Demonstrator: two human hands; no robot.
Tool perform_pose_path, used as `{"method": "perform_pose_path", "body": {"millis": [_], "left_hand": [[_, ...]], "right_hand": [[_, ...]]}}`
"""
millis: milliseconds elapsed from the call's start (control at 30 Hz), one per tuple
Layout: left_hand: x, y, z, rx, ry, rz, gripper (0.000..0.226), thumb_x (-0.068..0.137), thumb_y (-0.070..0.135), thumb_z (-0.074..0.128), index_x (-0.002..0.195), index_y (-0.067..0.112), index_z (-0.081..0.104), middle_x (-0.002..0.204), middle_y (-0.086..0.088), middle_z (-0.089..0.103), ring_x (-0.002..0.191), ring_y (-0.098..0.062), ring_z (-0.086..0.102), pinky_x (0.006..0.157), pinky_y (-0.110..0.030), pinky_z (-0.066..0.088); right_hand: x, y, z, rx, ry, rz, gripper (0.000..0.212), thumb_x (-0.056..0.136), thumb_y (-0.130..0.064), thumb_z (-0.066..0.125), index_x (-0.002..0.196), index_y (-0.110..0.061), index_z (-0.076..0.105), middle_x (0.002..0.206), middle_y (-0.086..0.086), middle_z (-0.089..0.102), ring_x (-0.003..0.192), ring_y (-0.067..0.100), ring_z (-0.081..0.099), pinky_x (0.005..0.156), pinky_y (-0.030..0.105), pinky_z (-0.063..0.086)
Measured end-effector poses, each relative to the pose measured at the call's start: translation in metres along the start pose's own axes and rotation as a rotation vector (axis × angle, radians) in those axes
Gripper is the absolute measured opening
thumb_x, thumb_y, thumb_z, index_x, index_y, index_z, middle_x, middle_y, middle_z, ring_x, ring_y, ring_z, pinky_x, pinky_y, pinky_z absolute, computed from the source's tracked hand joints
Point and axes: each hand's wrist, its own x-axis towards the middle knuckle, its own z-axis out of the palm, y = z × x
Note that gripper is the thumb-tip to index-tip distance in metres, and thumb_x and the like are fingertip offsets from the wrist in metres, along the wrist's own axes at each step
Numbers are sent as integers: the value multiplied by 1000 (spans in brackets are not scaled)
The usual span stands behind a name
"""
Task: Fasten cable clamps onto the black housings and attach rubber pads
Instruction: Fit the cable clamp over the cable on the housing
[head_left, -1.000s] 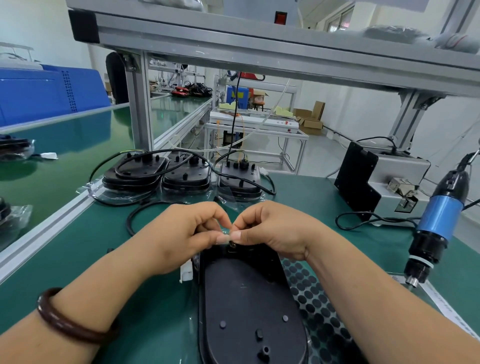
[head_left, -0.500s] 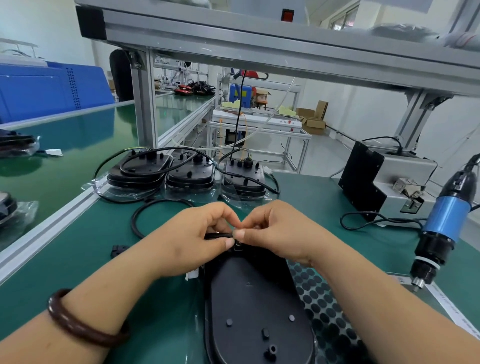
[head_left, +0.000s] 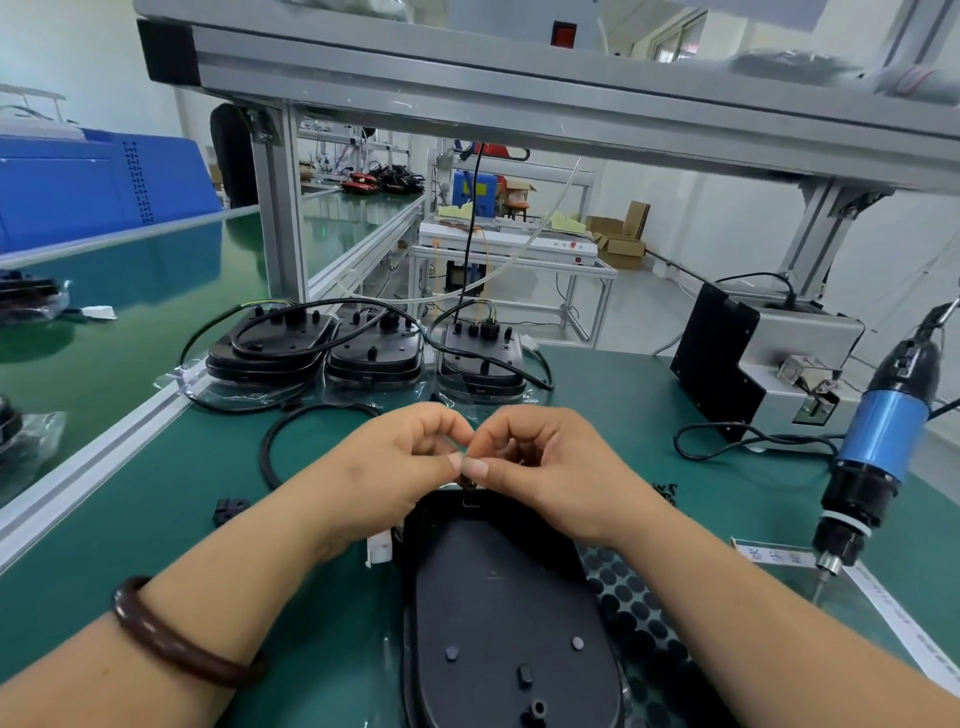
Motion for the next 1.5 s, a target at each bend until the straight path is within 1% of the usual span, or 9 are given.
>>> {"method": "perform_pose_path", "body": {"millis": [100,200,400,533,667,833,1033,1233,1500], "left_hand": [[7,4,-2,21,-24,-67,13,87,12,64,98,19,61,72,0,60,68,-18,43,63,-32,35],[13,8,-2,16,-31,-141,30,78,17,69,106,16,58,70,-3,52,66,-17,39,65,-31,31],[17,12,1,4,18,-211,18,88,6,61,100,18,58,65,0,58,56,-9,43,50,-21,32],[13,9,-1,61,-2,-112,14,91,7,57,96,20,58,68,3,64,60,-10,49,58,-24,38],[6,4,-11,154,-95,-49,27,89,5,60,102,28,59,84,9,70,75,-7,60,75,-30,48],[-1,4,-15,207,-225,-13,39,82,6,71,111,26,55,106,6,67,101,-7,64,92,-23,50],[-5,7,-13,552,-133,62,35,76,37,76,104,36,54,100,20,63,99,-1,57,89,-22,45],[-5,0,-15,446,-160,-26,29,76,40,75,98,37,56,98,17,62,94,-4,57,87,-26,48],[-5,-1,-11,421,-138,-50,21,78,37,74,94,35,59,85,22,61,71,3,52,74,-23,47]], "right_hand": [[0,2,0,-34,3,-21,9,84,-13,74,79,-19,70,70,-10,64,64,3,52,66,15,43],[-2,2,-5,-186,-9,-128,3,82,-13,76,83,-15,75,73,-10,65,67,0,56,68,13,42],[-3,4,-5,-463,51,-373,3,81,-13,76,82,-10,76,73,2,70,67,16,64,63,34,51],[-3,6,-9,-401,24,-310,5,84,-12,72,84,-11,76,76,-3,72,69,9,65,65,26,51],[-3,8,-14,-324,0,-212,7,84,-10,72,81,-15,76,71,-8,69,67,6,61,64,16,47],[-2,6,-17,-261,-46,-142,5,83,-7,73,83,-11,76,77,3,72,73,21,65,72,36,53],[-4,1,-16,-306,-75,-149,6,83,-5,73,85,-10,76,78,2,72,75,20,66,74,41,52],[-6,0,-13,-376,-60,-211,6,82,-4,73,82,-9,76,77,-1,72,72,11,64,71,36,52],[-5,-5,-13,-572,-104,-370,5,81,-6,70,78,-7,72,77,3,70,73,19,65,67,40,52]]}}
